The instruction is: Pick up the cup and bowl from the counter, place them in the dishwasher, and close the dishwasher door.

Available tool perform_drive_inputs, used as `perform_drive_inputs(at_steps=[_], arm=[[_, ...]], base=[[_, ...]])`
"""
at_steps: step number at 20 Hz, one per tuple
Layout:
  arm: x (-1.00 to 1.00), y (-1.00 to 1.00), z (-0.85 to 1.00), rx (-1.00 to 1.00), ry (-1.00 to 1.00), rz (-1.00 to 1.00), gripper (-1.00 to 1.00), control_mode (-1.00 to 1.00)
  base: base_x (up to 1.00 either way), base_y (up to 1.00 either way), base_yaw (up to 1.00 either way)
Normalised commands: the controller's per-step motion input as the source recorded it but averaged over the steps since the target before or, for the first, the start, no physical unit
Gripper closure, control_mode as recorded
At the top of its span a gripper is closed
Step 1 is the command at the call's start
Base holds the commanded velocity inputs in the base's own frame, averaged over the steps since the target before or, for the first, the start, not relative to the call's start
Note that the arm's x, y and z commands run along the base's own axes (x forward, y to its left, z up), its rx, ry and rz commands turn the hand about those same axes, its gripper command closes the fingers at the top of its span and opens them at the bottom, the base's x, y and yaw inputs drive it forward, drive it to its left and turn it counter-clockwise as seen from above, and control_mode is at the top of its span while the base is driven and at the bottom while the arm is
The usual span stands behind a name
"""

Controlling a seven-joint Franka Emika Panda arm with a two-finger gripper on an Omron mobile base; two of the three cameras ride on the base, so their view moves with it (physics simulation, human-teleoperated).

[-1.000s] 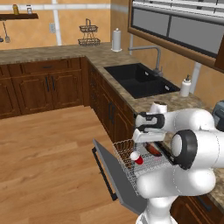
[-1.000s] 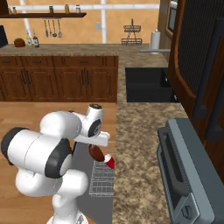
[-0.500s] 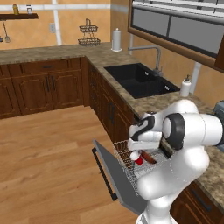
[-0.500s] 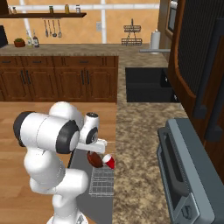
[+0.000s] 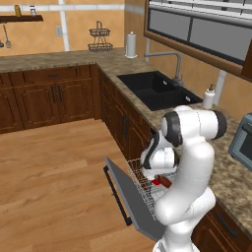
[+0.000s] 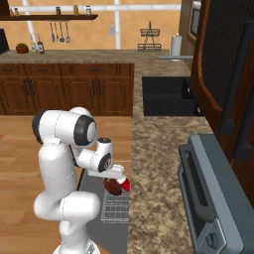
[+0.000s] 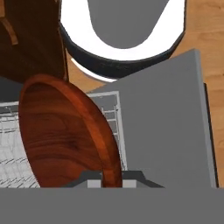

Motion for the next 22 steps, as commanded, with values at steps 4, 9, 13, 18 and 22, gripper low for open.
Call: perform_drive_inputs(at_steps=[4, 9, 13, 18, 22], arm=[[0.3, -0.35, -0.62, -0.04, 0.0, 0.0, 1.0, -1.0], [0.34, -0.03, -0.8, -0.13, -0.09, 0.0, 1.0, -1.0], [0.26, 0.0, -0.76, -0.11, -0.13, 0.01, 1.0, -1.0], [0.11, 0.0, -0.41, -0.01, -0.02, 0.0, 1.0, -1.0], [0.11, 0.08, -0.29, 0.0, 0.0, 0.0, 1.0, -1.0]], base=[[0.0, 0.0, 0.0], [0.0, 0.0, 0.0], [0.0, 0.0, 0.0], [0.0, 0.0, 0.0], [0.0, 0.0, 0.0]])
